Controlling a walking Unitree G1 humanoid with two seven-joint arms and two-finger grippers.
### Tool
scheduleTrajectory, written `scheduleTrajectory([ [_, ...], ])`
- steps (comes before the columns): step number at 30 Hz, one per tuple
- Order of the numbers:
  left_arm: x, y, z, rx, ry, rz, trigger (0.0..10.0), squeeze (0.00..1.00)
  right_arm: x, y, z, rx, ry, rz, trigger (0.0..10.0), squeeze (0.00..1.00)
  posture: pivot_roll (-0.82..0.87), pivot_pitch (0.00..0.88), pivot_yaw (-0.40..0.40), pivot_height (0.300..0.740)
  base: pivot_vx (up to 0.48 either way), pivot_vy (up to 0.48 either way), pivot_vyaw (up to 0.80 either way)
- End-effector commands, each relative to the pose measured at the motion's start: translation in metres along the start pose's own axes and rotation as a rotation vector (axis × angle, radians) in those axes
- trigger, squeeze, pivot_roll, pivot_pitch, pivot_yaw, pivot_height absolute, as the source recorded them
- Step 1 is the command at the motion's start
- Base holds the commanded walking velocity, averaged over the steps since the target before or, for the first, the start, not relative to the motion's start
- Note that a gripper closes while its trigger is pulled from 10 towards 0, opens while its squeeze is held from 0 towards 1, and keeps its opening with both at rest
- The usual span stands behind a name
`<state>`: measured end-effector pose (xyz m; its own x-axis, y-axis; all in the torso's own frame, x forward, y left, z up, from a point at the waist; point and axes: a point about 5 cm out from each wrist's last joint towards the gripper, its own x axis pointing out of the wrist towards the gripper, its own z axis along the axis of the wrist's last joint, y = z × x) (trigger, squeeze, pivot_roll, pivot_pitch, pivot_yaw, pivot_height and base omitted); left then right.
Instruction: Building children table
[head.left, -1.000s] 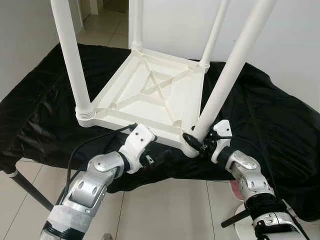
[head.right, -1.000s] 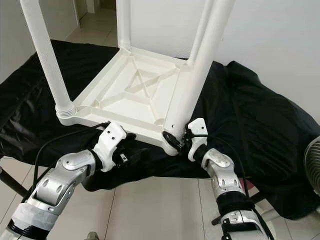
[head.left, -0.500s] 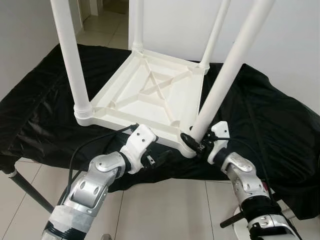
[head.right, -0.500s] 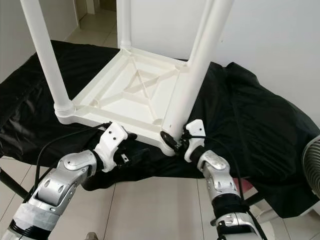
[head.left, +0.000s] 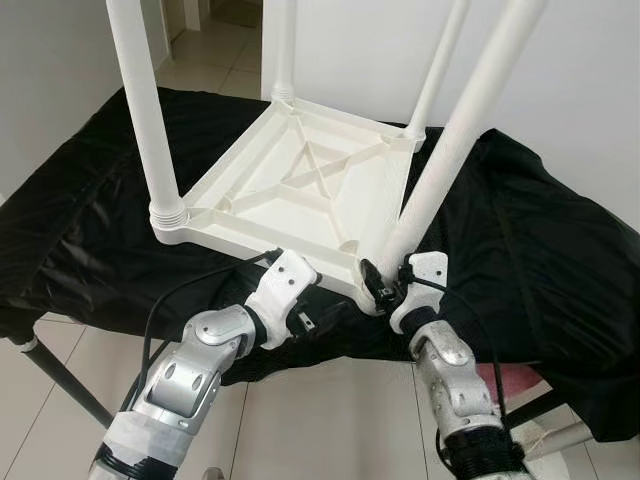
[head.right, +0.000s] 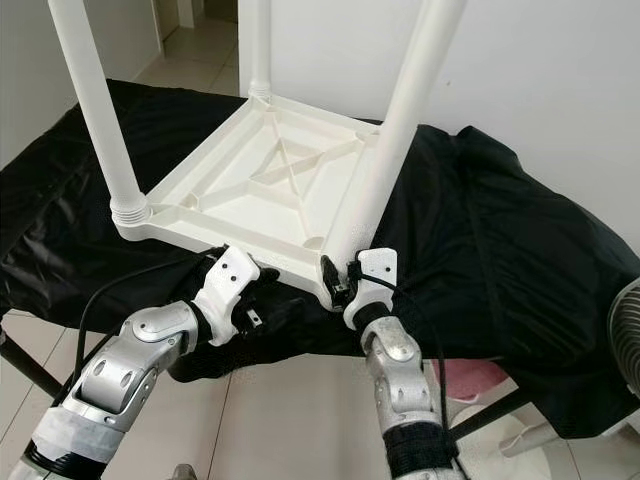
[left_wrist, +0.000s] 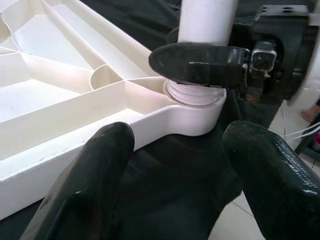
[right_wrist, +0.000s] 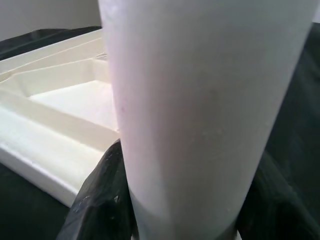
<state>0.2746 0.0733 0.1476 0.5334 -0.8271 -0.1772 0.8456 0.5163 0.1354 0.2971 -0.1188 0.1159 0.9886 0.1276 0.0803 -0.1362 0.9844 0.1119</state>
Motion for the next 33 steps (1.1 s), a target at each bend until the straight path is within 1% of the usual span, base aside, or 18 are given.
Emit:
scheduleTrajectory([
  [1, 0.002, 0.0, 0.002, 0.005, -0.005, 0.023, 10.0, 0.0, -0.006, -0.005, -0.001, 0.024, 0.006, -0.124, 10.0, 0.0, 0.04, 0.035, -0.109, 0.74, 0.0, 0.0, 0.0],
  [2, 0.002, 0.0, 0.002, 0.005, -0.005, 0.023, 10.0, 0.0, -0.006, -0.005, -0.001, 0.024, 0.006, -0.124, 10.0, 0.0, 0.04, 0.035, -0.109, 0.74, 0.0, 0.0, 0.0],
  [4, 0.001, 0.0, 0.002, 0.003, -0.005, 0.026, 10.0, 0.0, -0.007, 0.005, -0.001, 0.05, 0.011, -0.114, 10.0, 0.0, 0.04, 0.035, -0.109, 0.74, 0.0, 0.0, 0.0],
  [11, -0.001, 0.002, 0.002, 0.004, -0.002, 0.035, 10.0, 0.0, -0.006, 0.001, 0.004, 0.039, -0.007, -0.13, 10.0, 0.0, 0.04, 0.04, -0.11, 0.74, 0.0, 0.0, 0.0],
  [16, -0.001, 0.003, 0.002, 0.004, -0.004, 0.039, 10.0, 0.0, -0.006, 0.003, 0.004, 0.03, -0.002, -0.129, 10.0, 0.0, 0.04, 0.04, -0.108, 0.74, 0.0, 0.0, 0.0],
  [17, -0.001, 0.003, 0.002, 0.004, -0.005, 0.039, 10.0, 0.0, -0.006, 0.002, 0.005, 0.026, -0.003, -0.128, 10.0, 0.95, 0.04, 0.04, -0.108, 0.74, 0.0, 0.0, 0.0],
  [18, 0.0, 0.003, 0.002, 0.005, -0.004, 0.039, 10.0, 0.0, -0.005, 0.002, 0.005, 0.028, -0.004, -0.122, 10.0, 1.0, 0.04, 0.04, -0.108, 0.74, 0.0, 0.0, 0.0],
  [22, 0.0, 0.004, 0.003, 0.004, -0.005, 0.041, 10.0, 0.0, -0.005, 0.0, 0.005, 0.026, -0.007, -0.113, 10.0, 1.0, 0.04, 0.043, -0.105, 0.74, 0.0, 0.0, 0.0],
  [27, 0.0, 0.004, 0.003, 0.005, -0.006, 0.042, 10.0, 0.0, -0.003, -0.002, 0.009, 0.022, -0.028, -0.071, 10.0, 1.0, 0.04, 0.044, -0.104, 0.74, 0.0, 0.0, 0.0],
  [29, 0.0, 0.004, 0.003, 0.005, -0.007, 0.043, 10.0, 0.0, -0.003, -0.004, 0.007, 0.029, -0.017, -0.01, 10.0, 1.0, 0.04, 0.046, -0.099, 0.74, 0.0, 0.0, 0.0],
  [30, 0.0, 0.004, 0.003, 0.005, -0.007, 0.043, 10.0, 0.0, -0.003, -0.006, 0.007, 0.029, -0.018, 0.009, 10.0, 0.11, 0.04, 0.045, -0.101, 0.74, 0.0, 0.0, 0.0],
  [31, 0.0, 0.004, 0.003, 0.005, -0.007, 0.043, 10.0, 0.0, -0.003, -0.007, 0.007, 0.028, -0.02, 0.02, 10.0, 0.11, 0.04, 0.045, -0.101, 0.74, 0.0, 0.0, 0.0],
  [32, 0.0, 0.004, 0.003, 0.005, -0.007, 0.042, 10.0, 0.0, -0.003, -0.008, 0.007, 0.025, -0.018, 0.042, 10.0, 0.0, 0.04, 0.045, -0.101, 0.74, 0.0, 0.0, 0.0],
  [33, 0.0, 0.004, 0.003, 0.005, -0.007, 0.042, 10.0, 0.0, -0.003, -0.008, 0.007, 0.024, -0.015, 0.056, 10.0, 0.0, 0.04, 0.045, -0.101, 0.74, 0.0, 0.0, 0.0],
])
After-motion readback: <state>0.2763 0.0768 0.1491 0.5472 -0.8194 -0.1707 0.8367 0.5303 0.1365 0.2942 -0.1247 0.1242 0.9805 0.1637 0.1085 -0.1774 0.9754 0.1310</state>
